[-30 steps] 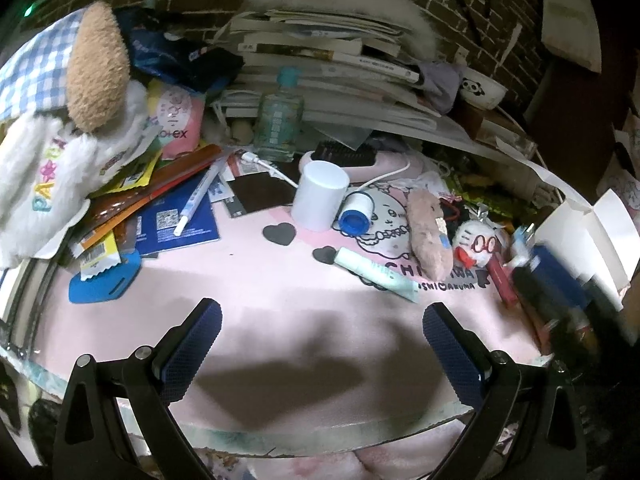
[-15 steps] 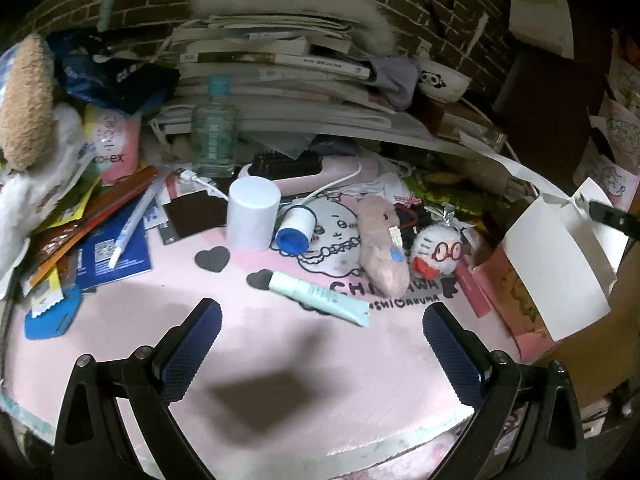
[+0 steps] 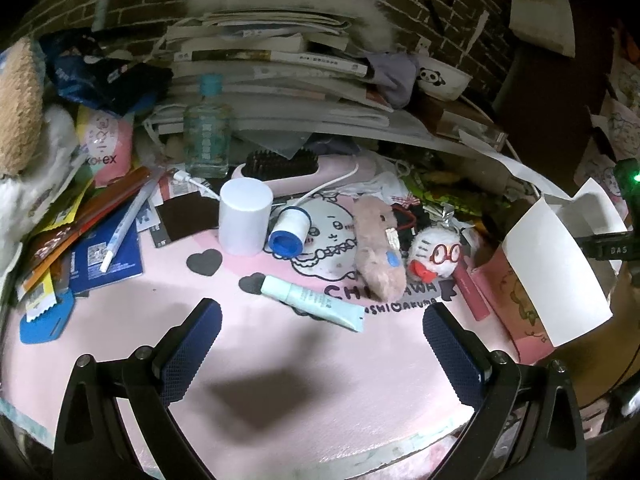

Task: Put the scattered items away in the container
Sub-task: 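Carry the hair clip with the right gripper into the white box and release, then grasp the light-blue tube on the mat with the left gripper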

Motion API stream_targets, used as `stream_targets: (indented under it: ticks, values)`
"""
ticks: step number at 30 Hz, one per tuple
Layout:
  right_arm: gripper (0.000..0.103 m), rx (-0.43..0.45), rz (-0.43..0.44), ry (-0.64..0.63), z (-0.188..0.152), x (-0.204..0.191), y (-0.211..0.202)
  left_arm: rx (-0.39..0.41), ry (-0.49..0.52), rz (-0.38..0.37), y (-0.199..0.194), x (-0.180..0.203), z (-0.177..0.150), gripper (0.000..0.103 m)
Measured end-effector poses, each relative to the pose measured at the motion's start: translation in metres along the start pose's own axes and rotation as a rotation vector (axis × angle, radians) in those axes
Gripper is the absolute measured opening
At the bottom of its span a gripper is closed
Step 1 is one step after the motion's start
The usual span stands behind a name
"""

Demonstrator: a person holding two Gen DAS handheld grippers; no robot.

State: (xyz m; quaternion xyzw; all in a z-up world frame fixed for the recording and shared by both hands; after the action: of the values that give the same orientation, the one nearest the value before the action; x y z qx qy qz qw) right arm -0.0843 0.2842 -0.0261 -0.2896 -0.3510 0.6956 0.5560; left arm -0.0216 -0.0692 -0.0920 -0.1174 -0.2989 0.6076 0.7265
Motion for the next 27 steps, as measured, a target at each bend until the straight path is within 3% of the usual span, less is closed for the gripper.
stream_targets:
  ticks: [7, 14, 16, 17, 18, 22, 24, 27]
  values:
    - [0.032, -0.028, -0.062, -0.041, -0.001, -0.001, 0.011, -0.001, 0.003, -0.011, 0.0, 0.003, 0.0, 0.101]
    - [0.05, -0.009, -0.082, -0.082, -0.001, -0.009, 0.006, -0.013, 0.018, -0.014, 0.004, 0.008, -0.002, 0.101]
    - [0.064, 0.036, -0.088, -0.09, 0.001, -0.014, -0.003, -0.019, 0.036, -0.012, 0.007, 0.011, -0.004, 0.101]
    - [0.08, 0.07, -0.102, -0.1, 0.002, -0.019, -0.009, -0.023, 0.045, -0.013, 0.009, 0.013, -0.005, 0.101]
    - [0.087, 0.123, -0.116, -0.119, 0.003, -0.024, -0.018, -0.027, 0.05, -0.018, 0.012, 0.014, -0.006, 0.101]
    - [0.088, 0.337, -0.179, -0.198, 0.002, -0.051, -0.057, -0.037, 0.035, -0.038, 0.025, 0.014, -0.008, 0.101]
    - [0.093, 0.436, -0.094, -0.175, -0.002, -0.064, -0.078, -0.068, 0.022, -0.019, 0.037, 0.012, -0.009, 0.101]
    - [0.102, 0.512, 0.128, -0.141, -0.013, -0.089, -0.093, -0.089, 0.02, 0.039, 0.052, 0.01, -0.011, 0.101]
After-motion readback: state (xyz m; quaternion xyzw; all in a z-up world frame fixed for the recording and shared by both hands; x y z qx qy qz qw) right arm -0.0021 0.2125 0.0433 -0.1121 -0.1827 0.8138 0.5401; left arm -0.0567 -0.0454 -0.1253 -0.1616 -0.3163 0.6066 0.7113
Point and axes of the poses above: each gripper's, at about its wrist camera, not at the fingertips, and y roughly the way its jaws point, x to its right, z to its top, the point moved 1 cm from there along y, roughly the way its jaws point, and after that the axes turned 10 degrees about x, right-handed, at the moved point
